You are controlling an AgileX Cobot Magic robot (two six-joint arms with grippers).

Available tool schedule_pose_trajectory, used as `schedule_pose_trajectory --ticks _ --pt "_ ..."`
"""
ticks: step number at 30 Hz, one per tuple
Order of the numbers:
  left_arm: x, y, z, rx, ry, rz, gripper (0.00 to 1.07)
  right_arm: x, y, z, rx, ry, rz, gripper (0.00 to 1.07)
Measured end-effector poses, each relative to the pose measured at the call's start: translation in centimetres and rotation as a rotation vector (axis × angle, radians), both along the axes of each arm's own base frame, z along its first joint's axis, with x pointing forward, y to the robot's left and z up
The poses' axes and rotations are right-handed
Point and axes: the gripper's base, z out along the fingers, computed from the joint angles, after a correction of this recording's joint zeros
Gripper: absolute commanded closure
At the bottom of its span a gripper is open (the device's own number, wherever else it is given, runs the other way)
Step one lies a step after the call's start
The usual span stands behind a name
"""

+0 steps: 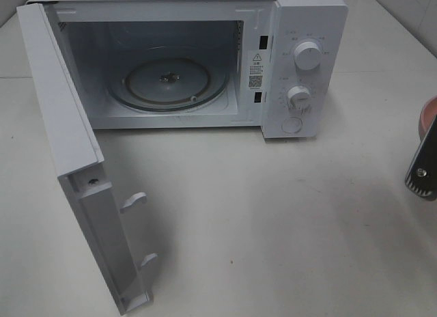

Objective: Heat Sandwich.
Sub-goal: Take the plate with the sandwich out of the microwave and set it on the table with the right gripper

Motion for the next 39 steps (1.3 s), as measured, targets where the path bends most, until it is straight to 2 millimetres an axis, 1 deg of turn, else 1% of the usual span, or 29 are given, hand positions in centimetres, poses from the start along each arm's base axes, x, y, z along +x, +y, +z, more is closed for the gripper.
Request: schedule_pose_trajectory --ticks 3,5,7,13,19,23,25,27,29,30,33,34,35,39 --pt "0.0 0.0 0.0 0.0 0.0 0.0 0.09 0.1 0.0 -0.2 -0.001 -0.001 -0.027 1.07" --pt "0.0 0.0 0.0 0.0 0.0 0.0 0.09 0.4 0.3 -0.8 -0.007 0.01 -0.062 1.07" --pt "0.0 0.0 0.0 0.0 0.0 0.0 0.09 0.5 0.3 -0.9 -0.01 0.012 -0.072 1.07" --pt "0.0 0.0 0.0 0.0 0.0 0.0 0.09 1.5 0.7 -2.0 -0.014 -0.033 -0.184 1.07" --pt "0.0 0.0 0.0 0.0 0.0 0.0 0.09 2.3 1.3 -2.5 -0.005 -0.052 -0.223 1.07" --pt "0.0 0.0 0.0 0.0 0.0 0.0 0.09 3.7 2.4 -2.2 0.022 -0.082 -0.232 1.07" --pt "0.0 0.0 0.0 0.0 0.0 0.0 0.09 3.9 2.6 -2.1 0.023 -0.087 -0.231 1.07" --pt "0.0 0.0 0.0 0.0 0.0 0.0 0.09 4.9 3.0 -2.1 0.032 -0.101 -0.248 1.07" --pt "0.0 0.0 0.0 0.0 0.0 0.0 0.09 5.2 2.9 -2.1 0.032 -0.101 -0.261 1.07" --pt "0.0 0.0 0.0 0.0 0.0 0.0 0.09 5.9 2.7 -2.2 0.025 -0.1 -0.286 1.07" --pt "0.0 0.0 0.0 0.0 0.0 0.0 0.09 6.8 2.2 -2.5 0.015 -0.093 -0.326 1.07" --pt "0.0 0.0 0.0 0.0 0.0 0.0 0.09 6.8 2.2 -2.5 0.015 -0.093 -0.326 1.07" --pt "0.0 0.0 0.0 0.0 0.0 0.0 0.09 7.3 1.9 -2.7 0.01 -0.09 -0.345 1.07" --pt "0.0 0.0 0.0 0.0 0.0 0.0 0.09 8.1 1.4 -2.9 0.022 -0.093 -0.363 1.07"
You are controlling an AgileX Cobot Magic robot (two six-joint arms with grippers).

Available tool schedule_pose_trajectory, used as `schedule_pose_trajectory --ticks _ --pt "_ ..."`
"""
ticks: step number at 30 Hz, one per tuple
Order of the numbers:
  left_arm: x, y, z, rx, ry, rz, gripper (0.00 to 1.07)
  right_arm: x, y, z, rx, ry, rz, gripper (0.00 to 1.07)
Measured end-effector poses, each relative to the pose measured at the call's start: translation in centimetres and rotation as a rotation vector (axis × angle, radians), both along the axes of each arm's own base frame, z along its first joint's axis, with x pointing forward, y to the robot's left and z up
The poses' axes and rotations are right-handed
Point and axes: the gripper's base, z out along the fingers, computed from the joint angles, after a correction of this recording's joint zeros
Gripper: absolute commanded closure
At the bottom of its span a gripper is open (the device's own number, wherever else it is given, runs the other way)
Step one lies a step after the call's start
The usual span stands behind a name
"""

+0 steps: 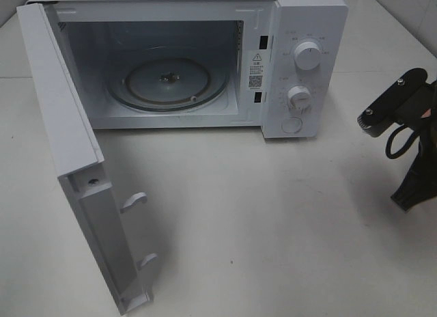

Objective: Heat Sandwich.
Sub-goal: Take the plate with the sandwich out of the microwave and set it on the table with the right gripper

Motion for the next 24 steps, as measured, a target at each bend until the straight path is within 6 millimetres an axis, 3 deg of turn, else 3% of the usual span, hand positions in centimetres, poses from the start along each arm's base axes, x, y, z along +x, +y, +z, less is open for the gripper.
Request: schedule_pose_trajectory --ticks 14,24 --pt "0.0 0.0 0.0 0.0 0.0 0.0 0.09 1.7 -2.2 -2.8 -0.03 0.034 -0.13 1.07" --pt "0.0 0.0 0.0 0.0 0.0 0.0 0.09 2.7 -1.8 -5.1 -0.024 0.013 -0.14 1.06"
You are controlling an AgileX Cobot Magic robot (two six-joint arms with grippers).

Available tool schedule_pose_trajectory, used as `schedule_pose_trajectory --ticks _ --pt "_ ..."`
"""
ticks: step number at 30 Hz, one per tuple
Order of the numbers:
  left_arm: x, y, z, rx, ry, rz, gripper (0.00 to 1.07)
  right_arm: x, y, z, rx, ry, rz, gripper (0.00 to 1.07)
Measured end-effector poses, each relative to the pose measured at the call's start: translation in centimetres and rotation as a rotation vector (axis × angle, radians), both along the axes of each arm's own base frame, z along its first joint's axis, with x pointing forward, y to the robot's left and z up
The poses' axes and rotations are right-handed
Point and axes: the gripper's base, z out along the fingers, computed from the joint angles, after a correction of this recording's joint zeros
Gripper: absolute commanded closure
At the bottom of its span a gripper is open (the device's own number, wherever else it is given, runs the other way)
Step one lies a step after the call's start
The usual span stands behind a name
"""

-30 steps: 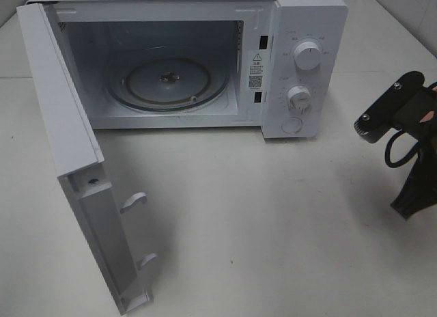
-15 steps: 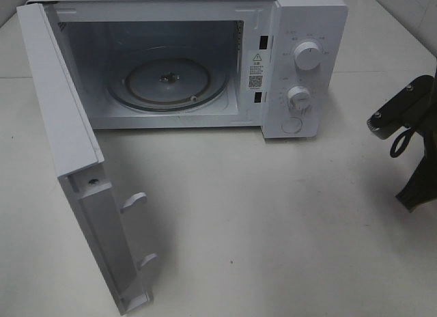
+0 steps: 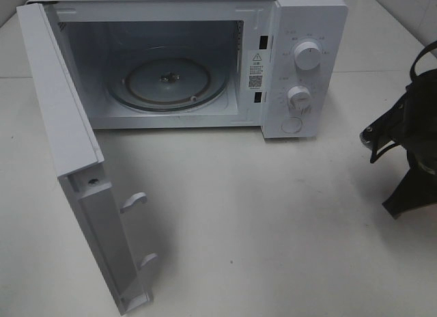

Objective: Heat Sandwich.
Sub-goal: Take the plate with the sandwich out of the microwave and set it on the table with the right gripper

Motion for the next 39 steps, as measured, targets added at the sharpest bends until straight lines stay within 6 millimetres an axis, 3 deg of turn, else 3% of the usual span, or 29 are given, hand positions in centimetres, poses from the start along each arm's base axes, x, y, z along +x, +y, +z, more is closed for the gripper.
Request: schedule_pose_trajectory --ticks 19,33,39 --pt "0.0 0.0 0.0 0.0 0.0 0.0 0.09 1.0 0.6 -5.1 -0.008 0.072 0.049 1.05" --pt "0.0 0.0 0.0 0.0 0.0 0.0 0.09 1.0 0.7 -5.4 0.003 0.075 0.06 1.0" --pt "0.0 0.0 0.0 0.0 0.0 0.0 0.09 1.1 0.7 -5.4 0.003 0.075 0.061 0.89"
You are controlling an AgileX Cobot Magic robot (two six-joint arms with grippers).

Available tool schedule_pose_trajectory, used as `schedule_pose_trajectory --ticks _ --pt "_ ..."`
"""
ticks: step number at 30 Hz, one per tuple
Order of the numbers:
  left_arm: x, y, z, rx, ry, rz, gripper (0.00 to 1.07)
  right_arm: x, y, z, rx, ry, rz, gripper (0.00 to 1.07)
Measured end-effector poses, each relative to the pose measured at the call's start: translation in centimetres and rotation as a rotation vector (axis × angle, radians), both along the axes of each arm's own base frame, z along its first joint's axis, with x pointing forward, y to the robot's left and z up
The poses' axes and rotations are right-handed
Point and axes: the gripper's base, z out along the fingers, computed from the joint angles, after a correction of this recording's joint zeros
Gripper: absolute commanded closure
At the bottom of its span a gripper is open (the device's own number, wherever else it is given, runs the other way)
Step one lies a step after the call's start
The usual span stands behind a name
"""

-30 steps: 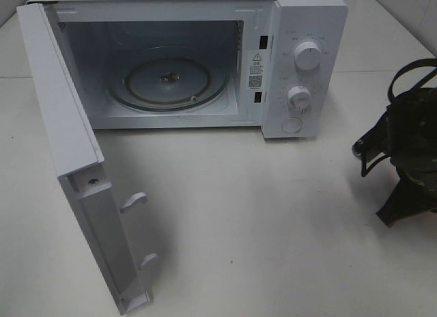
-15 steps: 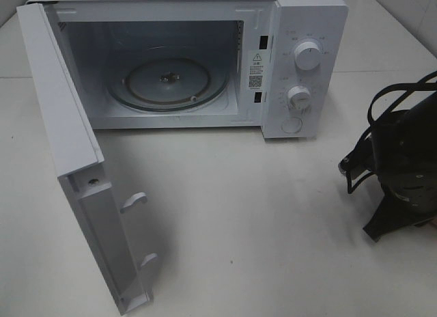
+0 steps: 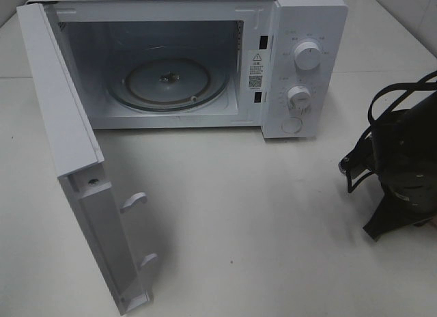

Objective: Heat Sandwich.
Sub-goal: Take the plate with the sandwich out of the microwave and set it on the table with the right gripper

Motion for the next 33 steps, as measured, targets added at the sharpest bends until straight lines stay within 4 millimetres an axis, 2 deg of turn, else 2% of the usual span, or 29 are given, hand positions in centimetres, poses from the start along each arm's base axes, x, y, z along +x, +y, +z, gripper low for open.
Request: schedule_pose_trajectory --ticks 1,4,5,7,12,19,21,24,25,27,28,29,31,33 --pt "0.0 0.0 0.0 0.0 0.0 0.0 0.09 0.0 0.0 0.0 0.0 0.0 0.0 0.83" --pt "0.0 0.0 0.0 0.0 0.0 0.0 0.09 0.0 0.0 0.0 -0.004 0.004 0.005 0.77" --pt "0.0 0.0 0.0 0.0 0.0 0.0 0.09 0.0 0.0 0.1 -0.01 0.009 0.01 0.7" --pt "0.0 0.0 0.0 0.0 0.0 0.0 0.09 -0.1 0.0 0.4 0.0 0.007 0.012 0.64" --pt "0.0 0.0 0.0 0.0 0.0 0.0 0.09 -0.2 0.2 1.4 0.03 0.006 0.024 0.59" --pt "0.0 0.0 0.0 0.0 0.0 0.0 0.09 -1.0 0.4 4.9 0.122 -0.021 0.027 0.58" --pt "0.0 0.0 0.0 0.0 0.0 0.0 0.09 -1.2 0.4 5.2 0.135 -0.025 0.027 0.56" --pt "0.0 0.0 0.0 0.0 0.0 0.0 0.09 -2.0 0.6 7.4 0.213 -0.059 0.016 0.41" --pt "0.0 0.0 0.0 0.0 0.0 0.0 0.09 -2.0 0.6 7.4 0.213 -0.059 0.016 0.41" --pt "0.0 0.0 0.0 0.0 0.0 0.0 0.09 -2.6 0.7 8.9 0.263 -0.073 0.031 0.26" --pt "0.0 0.0 0.0 0.0 0.0 0.0 0.09 -2.8 0.7 9.3 0.278 -0.08 0.034 0.21" --pt "0.0 0.0 0.0 0.0 0.0 0.0 0.09 -3.3 0.8 10.3 0.317 -0.097 0.042 0.18" --pt "0.0 0.0 0.0 0.0 0.0 0.0 0.09 -3.6 0.8 10.9 0.34 -0.109 0.04 0.15" --pt "0.0 0.0 0.0 0.0 0.0 0.0 0.09 -4.5 0.8 12.4 0.4 -0.141 0.046 0.16"
